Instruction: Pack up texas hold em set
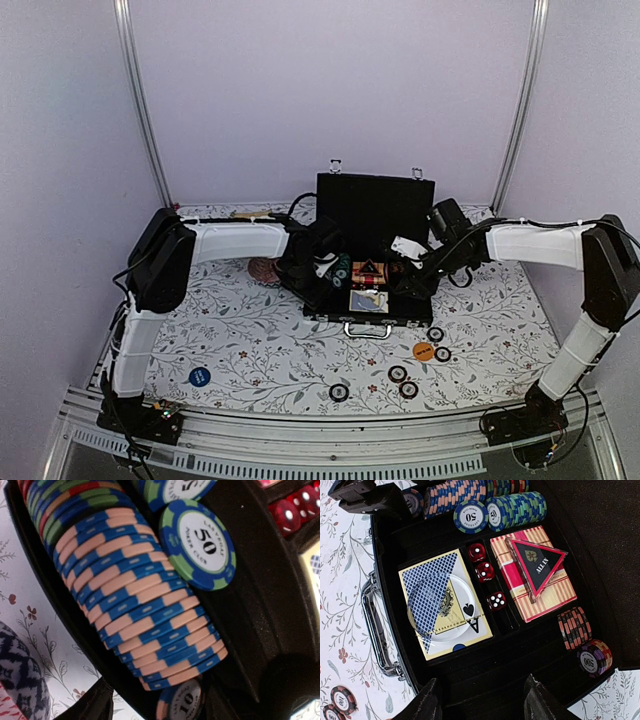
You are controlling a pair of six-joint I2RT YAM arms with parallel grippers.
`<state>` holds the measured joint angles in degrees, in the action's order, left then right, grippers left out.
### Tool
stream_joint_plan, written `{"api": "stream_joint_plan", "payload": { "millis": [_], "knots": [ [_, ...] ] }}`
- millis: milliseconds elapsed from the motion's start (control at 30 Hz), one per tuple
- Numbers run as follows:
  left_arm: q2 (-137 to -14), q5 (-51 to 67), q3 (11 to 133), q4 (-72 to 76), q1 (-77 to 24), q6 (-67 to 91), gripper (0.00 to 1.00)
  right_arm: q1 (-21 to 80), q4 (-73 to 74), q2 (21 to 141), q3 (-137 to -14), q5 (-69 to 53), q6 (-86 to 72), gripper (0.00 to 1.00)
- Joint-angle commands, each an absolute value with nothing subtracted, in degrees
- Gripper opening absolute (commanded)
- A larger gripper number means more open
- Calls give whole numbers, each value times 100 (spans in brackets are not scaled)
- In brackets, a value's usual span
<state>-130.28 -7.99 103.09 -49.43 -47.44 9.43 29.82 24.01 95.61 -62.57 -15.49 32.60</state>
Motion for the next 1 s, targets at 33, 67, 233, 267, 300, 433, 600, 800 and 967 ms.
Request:
{"api": "stream_joint_plan", "payload": {
  "millis": [33,67,233,267,300,433,600,800,967],
  "knots": [
    [-13337,-1455,10440,-5416,-4702,819,63,2962,2487,9717,-6264,-1674,3331,57],
    [-13341,-1483,10437,-5362,-4706,830,63,2963,2495,9727,-6264,-1678,3331,57],
    [-13248,-1548,10422,-4879,-4704,795,62,2963,2505,9755,-6275,-1670,3331,57],
    [-13227,-1527,10428,-4784,-4705,746,61,2962,2505,9761,-6275,-1670,3331,57],
    [-13205,-1491,10455,-4730,-4709,720,62,2962,2506,9769,-6271,-1670,3339,57],
    [-13133,-1200,10735,-4934,-4724,729,64,2967,2522,9791,-6270,-1678,3336,57],
    [-12950,-879,10728,-5385,-4727,988,65,2962,2550,9812,-6282,-1703,3355,57],
    [-13004,-799,10468,-5636,-4719,1157,64,2963,2631,9894,-6307,-1757,3390,57],
    [-13294,-1029,10653,-5986,-4725,1200,62,2962,2667,9920,-6317,-1762,3398,57]
  ]
}}
